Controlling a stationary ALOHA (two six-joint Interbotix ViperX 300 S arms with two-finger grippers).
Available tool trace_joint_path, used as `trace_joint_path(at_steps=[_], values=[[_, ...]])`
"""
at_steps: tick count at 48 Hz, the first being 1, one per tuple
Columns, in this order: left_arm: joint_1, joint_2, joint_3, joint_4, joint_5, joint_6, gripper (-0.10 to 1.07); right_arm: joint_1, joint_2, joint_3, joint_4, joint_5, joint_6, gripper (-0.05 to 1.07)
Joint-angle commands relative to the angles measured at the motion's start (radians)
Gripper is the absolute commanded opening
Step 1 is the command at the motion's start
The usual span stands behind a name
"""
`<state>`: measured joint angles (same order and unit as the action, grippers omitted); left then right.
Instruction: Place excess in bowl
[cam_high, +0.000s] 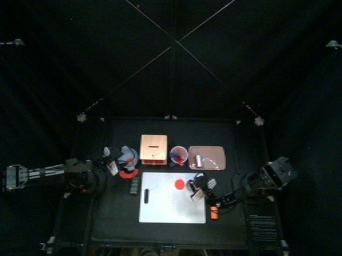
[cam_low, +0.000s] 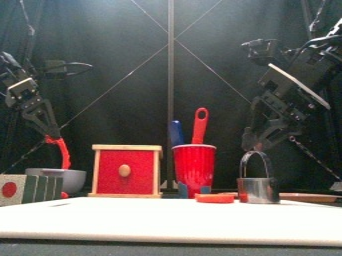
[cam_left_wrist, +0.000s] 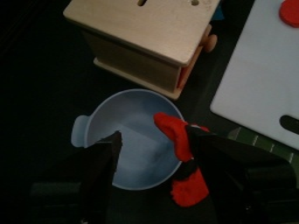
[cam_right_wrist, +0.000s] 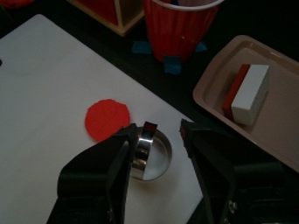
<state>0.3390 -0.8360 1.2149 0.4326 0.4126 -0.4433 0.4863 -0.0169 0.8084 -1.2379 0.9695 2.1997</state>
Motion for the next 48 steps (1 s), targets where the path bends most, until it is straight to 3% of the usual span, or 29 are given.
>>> trace_joint_path(at_steps=[1,10,19,35,42,48], values=[[0.021,0.005,-0.014,0.005,-0.008,-0.002,0.96,-0.002,-0.028,-0.018,-0.005,0.003,-0.002,0.81],[0.104,0.014,0.003,0.011,-0.012,0.002,0.96,-0.003,-0.028,-0.021,-0.008,0.003,-0.002,0.81],[0.118,0.032,0.005,0.003,-0.055,-0.006,0.96,-0.005,-0.028,-0.028,-0.008,0.003,-0.003,0.81],[0.115,0.032,0.052,-0.212,-0.285,0.008,0.96,-0.006,-0.028,-0.029,-0.009,0.0,-0.005,0.81],[0.107,0.028,0.067,-0.17,-0.264,0.046,0.96,-0.006,-0.028,-0.028,-0.006,0.0,-0.005,0.81],[0.043,0.012,0.069,-0.143,-0.192,0.095,0.96,-0.005,-0.028,-0.028,-0.005,-0.003,-0.005,0.81]])
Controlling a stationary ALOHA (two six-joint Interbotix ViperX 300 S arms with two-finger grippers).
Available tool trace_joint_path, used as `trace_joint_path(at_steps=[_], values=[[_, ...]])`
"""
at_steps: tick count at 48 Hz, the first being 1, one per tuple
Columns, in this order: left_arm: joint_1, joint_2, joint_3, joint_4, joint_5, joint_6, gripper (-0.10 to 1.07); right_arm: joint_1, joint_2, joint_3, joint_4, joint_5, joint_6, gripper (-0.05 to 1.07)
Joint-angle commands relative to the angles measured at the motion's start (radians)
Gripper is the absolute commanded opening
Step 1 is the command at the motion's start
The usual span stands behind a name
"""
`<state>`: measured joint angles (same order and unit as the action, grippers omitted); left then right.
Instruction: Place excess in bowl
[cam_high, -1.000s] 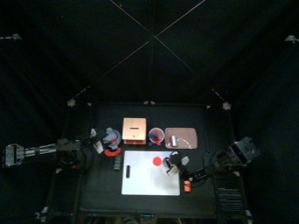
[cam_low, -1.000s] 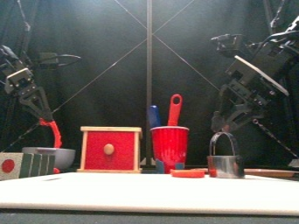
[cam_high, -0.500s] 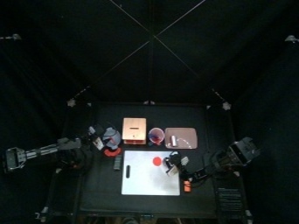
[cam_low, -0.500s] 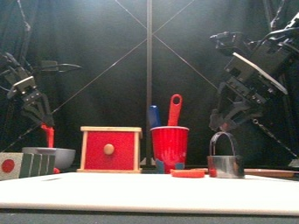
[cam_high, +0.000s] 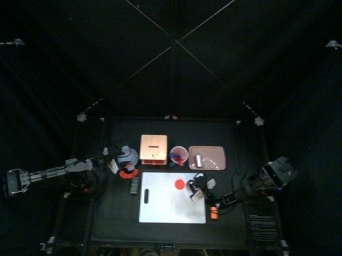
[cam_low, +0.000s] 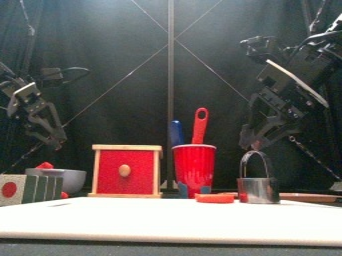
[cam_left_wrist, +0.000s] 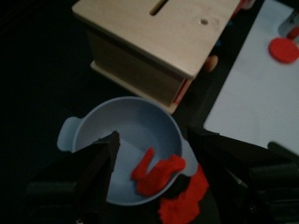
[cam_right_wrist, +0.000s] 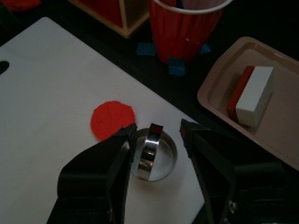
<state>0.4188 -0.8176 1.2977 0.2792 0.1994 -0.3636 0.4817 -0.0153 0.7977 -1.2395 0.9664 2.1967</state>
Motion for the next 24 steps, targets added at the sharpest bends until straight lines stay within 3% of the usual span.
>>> trace_joint_path(at_steps=[1,13,24], values=[[-0.049,-0.006,-0.015,0.011,0.023,0.025,0.96,-0.002,-0.029,-0.017,-0.003,-0.002,-0.002,0.81],[-0.25,-0.014,-0.025,0.012,0.029,0.089,0.96,0.0,-0.029,-0.018,-0.002,-0.005,-0.002,0.81],[-0.334,-0.012,-0.026,0.008,0.031,0.121,0.95,0.0,-0.026,-0.018,0.0,-0.006,0.0,0.81]])
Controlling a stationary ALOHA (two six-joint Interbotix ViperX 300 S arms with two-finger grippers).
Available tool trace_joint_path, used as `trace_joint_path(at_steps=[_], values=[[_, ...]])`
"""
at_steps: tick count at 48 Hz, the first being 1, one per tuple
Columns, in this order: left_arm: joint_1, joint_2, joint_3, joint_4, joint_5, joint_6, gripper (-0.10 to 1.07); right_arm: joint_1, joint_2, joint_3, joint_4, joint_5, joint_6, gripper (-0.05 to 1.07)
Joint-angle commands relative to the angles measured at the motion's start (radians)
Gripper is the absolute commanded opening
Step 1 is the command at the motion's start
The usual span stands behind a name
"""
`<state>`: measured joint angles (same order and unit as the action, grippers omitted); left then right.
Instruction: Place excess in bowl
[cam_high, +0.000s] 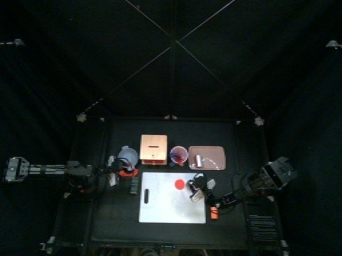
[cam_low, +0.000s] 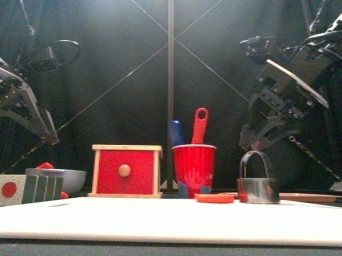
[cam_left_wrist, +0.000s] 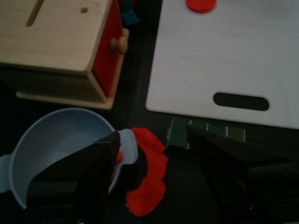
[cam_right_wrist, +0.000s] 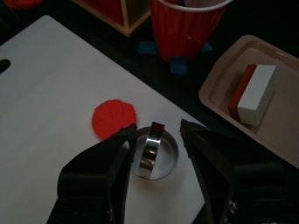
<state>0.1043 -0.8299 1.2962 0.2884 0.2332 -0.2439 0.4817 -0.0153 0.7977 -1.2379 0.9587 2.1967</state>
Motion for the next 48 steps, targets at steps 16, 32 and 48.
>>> trace_joint_path(at_steps=[16,32,48], values=[[-0.067,0.0,-0.046,-0.023,0.031,0.003,0.95,0.002,-0.026,-0.018,0.002,-0.008,0.0,0.81],[-0.072,0.071,-0.201,-0.086,0.138,0.003,0.95,-0.005,-0.021,-0.017,-0.008,-0.009,0.0,0.81],[-0.112,0.229,-0.242,-0.141,0.324,-0.002,0.95,-0.006,-0.02,-0.005,-0.003,-0.02,0.002,0.81]])
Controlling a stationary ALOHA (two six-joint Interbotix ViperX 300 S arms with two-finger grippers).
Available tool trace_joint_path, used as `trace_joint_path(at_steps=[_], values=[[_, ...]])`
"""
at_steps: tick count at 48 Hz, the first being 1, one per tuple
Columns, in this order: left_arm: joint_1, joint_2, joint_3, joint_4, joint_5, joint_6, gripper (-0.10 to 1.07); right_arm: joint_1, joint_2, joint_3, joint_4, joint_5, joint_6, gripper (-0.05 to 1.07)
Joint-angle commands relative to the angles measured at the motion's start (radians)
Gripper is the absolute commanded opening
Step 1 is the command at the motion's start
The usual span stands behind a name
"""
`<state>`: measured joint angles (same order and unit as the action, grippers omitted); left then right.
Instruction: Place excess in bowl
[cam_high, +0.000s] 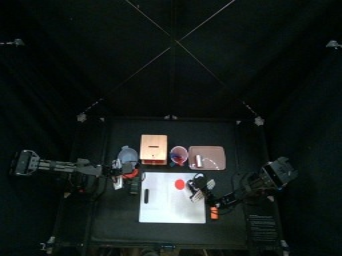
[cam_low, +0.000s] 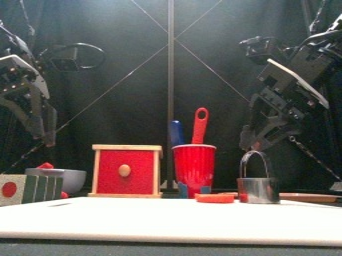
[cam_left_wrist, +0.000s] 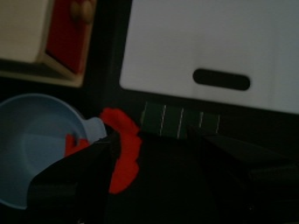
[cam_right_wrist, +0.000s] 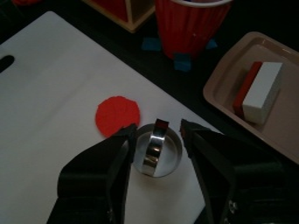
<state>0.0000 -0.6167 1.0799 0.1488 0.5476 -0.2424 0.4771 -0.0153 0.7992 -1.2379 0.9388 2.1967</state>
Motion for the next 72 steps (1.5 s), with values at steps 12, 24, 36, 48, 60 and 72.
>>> trace_joint_path(at_steps=[12,24,36,48,60,72], values=[[-0.014,0.029,0.0,0.005,0.038,-0.003,0.95,-0.002,-0.018,-0.006,0.0,-0.005,0.002,0.81],[-0.014,0.067,0.021,0.029,0.031,-0.003,0.95,-0.003,-0.018,-0.008,-0.005,-0.006,0.003,0.81],[-0.014,0.161,0.02,0.057,-0.009,-0.005,0.96,-0.009,-0.014,-0.009,-0.009,-0.011,0.003,0.81],[-0.005,0.253,0.015,0.1,-0.023,-0.006,0.96,-0.009,-0.011,-0.005,-0.008,-0.018,0.003,0.81],[0.002,0.296,0.012,0.14,-0.091,-0.006,0.96,-0.014,-0.005,-0.005,-0.008,-0.028,0.003,0.81],[0.029,0.328,0.014,0.16,-0.149,-0.003,0.96,-0.014,0.006,-0.006,-0.006,-0.034,0.005,0.81]])
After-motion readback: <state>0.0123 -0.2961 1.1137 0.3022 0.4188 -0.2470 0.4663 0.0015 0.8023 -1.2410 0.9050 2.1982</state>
